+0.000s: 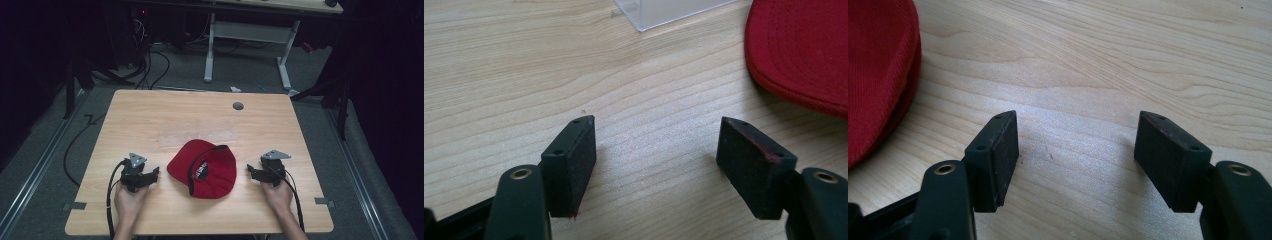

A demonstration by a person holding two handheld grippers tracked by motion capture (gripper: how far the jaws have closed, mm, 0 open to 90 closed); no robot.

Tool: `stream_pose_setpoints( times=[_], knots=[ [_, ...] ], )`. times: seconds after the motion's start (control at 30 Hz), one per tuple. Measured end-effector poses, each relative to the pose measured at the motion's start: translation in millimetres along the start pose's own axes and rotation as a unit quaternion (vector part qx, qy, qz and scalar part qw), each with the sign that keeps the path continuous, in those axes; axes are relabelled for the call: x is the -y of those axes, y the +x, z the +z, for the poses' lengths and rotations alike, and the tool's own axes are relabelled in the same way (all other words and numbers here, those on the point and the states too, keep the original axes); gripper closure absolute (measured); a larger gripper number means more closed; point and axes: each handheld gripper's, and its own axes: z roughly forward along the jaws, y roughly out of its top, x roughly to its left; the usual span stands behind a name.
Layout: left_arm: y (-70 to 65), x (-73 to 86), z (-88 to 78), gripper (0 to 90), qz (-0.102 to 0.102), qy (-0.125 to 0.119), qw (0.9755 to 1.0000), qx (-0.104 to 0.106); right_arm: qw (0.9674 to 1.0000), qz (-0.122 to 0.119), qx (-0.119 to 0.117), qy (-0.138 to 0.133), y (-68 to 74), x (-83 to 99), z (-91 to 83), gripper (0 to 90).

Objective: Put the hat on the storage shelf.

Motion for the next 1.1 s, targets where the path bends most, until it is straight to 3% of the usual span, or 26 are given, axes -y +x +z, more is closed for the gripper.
stream_pose_setpoints(
  times=[0.9, 1.1],
  knots=[
    [-1.2, 1.1, -0.6, 28.0, 0.004, 0.006, 1.0, 0.006, 0.9999, 0.007, -0.004, 0.006, -1.9, -0.6, -2.2, 35.5],
    [-1.3, 1.3, -0.6, 27.8, 0.005, 0.006, 1.0, 0.007, 0.9996, 0.015, -0.018, -0.013, -2.8, -3.5, -12.0, 36.5]
  ],
)
